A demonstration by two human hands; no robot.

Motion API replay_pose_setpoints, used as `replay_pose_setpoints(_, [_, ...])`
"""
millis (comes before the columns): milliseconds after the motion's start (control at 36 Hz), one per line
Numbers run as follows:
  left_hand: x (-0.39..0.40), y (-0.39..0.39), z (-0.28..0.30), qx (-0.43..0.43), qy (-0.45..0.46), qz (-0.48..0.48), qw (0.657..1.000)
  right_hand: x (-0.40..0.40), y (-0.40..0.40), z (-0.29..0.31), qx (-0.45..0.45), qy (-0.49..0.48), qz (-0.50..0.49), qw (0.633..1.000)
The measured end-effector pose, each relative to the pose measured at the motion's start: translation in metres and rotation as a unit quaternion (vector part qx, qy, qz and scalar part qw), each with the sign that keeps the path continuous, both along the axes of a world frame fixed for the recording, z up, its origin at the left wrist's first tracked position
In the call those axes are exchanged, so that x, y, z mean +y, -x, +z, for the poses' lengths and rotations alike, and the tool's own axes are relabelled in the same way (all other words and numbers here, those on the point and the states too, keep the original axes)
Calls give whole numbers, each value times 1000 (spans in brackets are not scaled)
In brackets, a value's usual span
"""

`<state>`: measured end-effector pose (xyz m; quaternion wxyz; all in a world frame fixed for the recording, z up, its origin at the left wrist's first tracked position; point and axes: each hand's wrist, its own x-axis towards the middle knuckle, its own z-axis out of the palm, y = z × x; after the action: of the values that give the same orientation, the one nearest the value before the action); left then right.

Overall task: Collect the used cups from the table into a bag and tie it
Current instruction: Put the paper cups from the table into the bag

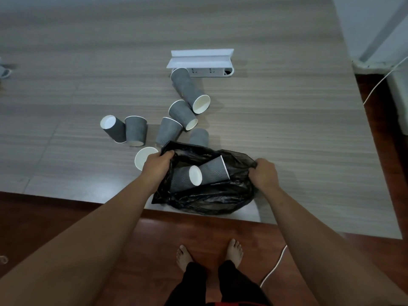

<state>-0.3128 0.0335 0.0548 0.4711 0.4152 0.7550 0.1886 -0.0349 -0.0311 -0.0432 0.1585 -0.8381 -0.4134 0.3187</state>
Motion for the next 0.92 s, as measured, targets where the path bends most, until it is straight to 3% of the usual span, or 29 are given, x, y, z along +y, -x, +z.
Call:
replay_pose_setpoints(167, [-2,4,-3,24,37,-18,999,5,-41,25,8,-113,-145,983])
replay_pose_setpoints(333, [-2,2,-7,37,41,-18,998,23,-57,49,51,-53,-60,995])
replay_pose_setpoints(417, [1,1,-8,55,40,-18,998,49,-47,66,102,-99,-79,987])
replay_pose_setpoints(528, [4,1,-4,45,37,-16,998,85,-5,85,92,-165,-43,981])
replay_pose_setpoints(667, [3,7,-5,46,32,-8,998,114,64,73,100,-53,65,991])
replay_pose_setpoints(778, [3,11,-5,47,27,-8,998,124,93,60,106,62,66,990])
replay_pose_setpoints(917, [0,13,-7,47,20,-11,999,126,106,50,96,118,62,986])
